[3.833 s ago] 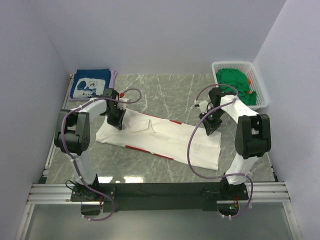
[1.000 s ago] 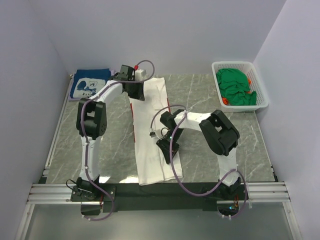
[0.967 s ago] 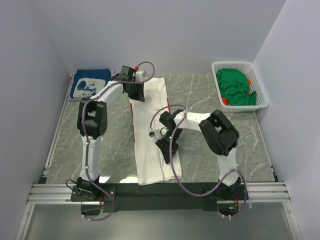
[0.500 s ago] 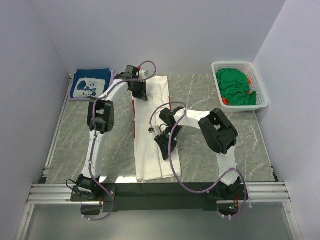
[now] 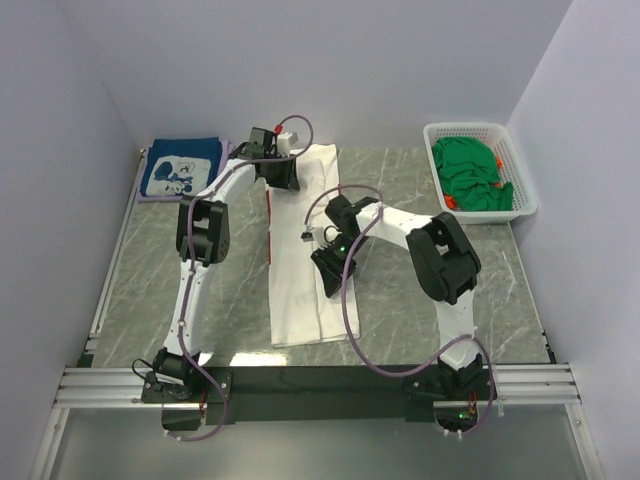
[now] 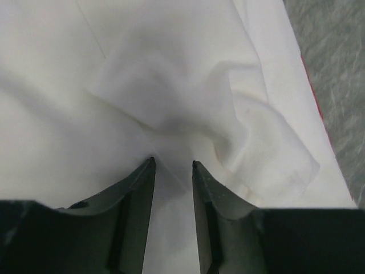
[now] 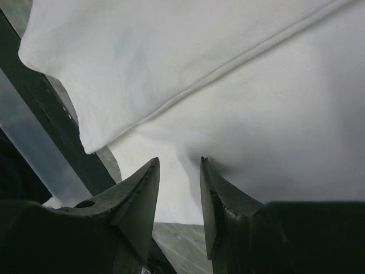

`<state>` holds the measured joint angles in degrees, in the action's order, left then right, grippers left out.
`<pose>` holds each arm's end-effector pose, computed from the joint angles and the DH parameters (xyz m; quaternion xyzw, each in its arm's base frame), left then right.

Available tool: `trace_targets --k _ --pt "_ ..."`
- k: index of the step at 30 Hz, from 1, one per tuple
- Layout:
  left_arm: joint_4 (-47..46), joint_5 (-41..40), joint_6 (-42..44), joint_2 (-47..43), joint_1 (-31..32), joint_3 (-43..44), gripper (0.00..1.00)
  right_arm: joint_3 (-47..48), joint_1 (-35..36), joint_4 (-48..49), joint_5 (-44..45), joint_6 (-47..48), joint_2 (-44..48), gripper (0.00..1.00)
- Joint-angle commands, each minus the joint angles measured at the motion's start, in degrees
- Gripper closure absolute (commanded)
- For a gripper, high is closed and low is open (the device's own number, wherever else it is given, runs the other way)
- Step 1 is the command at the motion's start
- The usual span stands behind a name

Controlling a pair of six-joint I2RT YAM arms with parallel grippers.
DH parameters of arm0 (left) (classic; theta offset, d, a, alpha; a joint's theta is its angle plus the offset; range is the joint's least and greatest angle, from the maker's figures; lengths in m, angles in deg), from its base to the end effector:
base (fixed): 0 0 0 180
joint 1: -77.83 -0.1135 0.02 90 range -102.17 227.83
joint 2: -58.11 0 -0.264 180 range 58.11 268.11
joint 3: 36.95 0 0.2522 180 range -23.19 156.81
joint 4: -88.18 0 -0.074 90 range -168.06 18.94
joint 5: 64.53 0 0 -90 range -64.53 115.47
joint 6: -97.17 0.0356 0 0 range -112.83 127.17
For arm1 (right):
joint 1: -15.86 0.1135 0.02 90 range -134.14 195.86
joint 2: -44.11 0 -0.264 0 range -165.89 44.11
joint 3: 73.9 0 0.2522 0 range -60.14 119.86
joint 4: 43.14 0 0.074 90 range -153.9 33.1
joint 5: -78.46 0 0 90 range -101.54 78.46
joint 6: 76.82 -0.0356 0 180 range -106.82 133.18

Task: Fold and stack the t-shirts
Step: Fold the tshirt

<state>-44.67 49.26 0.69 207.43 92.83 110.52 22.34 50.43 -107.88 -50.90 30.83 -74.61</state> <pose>0.5459 -0.1611 0.1596 0.1401 0.9087 -0.2535 0.3007 0.3041 0.2369 0.1472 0.4216 -0.8417 -0.3364 0.0269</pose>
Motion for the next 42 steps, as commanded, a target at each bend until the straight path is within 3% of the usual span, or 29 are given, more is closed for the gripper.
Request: trace_targets --k 1,4,5,8,11,12,16,20,22,27,29,33,37,42 --pt "-6.12 2.22 4.62 -11.44 -0.85 -7.1 0.6 1.2 -0.02 -0.78 -0.02 2.03 8.99 0.57" --pt "-14.7 5.99 5.08 -24.02 -2.34 -18.61 0.55 -3.54 -0.11 0.0 2.95 4.75 15.95 0.54" --pt "-18.58 6.87 4.55 -33.9 -2.96 -28.93 0.52 -5.03 0.06 0.7 6.19 6.85 20.76 0.53" --pt "-25.11 8.9 5.86 -52.07 -5.25 -45.7 0.37 -11.88 0.15 2.64 12.34 11.86 30.95 0.51" --pt "-19.54 10.74 13.84 -65.7 -6.48 -54.59 0.27 -18.65 0.32 4.66 15.44 17.14 40.82 0.46" --pt "-17.06 10.92 16.91 -68.34 -6.74 -56.17 0.18 -21.63 0.5 5.1 16.58 18.63 43.19 0.44" --pt "-9.15 8.03 21.06 -80.99 -7.97 -64.42 0.02 -29.03 2.52 8.25 19.75 26.45 55.05 0.38" --pt "-1.33 18.96 27.46 -87.69 -8.85 -71.12 0.03 -33.95 7.26 11.33 22.65 29.02 58.95 0.36" --pt "9.08 24.52 43.95 -91.46 -8.59 -74.79 0.0 -36.24 11.11 14.05 23.96 29.02 59.3 0.36" --pt "11.6 22.27 63.64 -106.58 -5.43 -92.02 0.02 -45.88 17.72 22.84 26.25 30.25 60.09 0.36" --pt "13.27 20.95 67.72 -113.43 -1.57 -98.88 0.04 -49.24 20.43 27.85 27.48 31.74 60.79 0.36" --pt "10.04 16.03 65.83 -118.73 7.13 -105.66 0.11 -54.25 24.05 32.78 28.54 33.85 60.01 0.38" --pt "6.0 11.99 62.12 -112.78 15.65 -106.99 0.17 -56.46 25.81 36.12 29.6 36.66 57.64 0.38" --pt "2.13 11.54 62.2 -107.13 18.3 -106.55 0.21 -57.16 26.08 37.36 29.69 38.42 55.09 0.39"
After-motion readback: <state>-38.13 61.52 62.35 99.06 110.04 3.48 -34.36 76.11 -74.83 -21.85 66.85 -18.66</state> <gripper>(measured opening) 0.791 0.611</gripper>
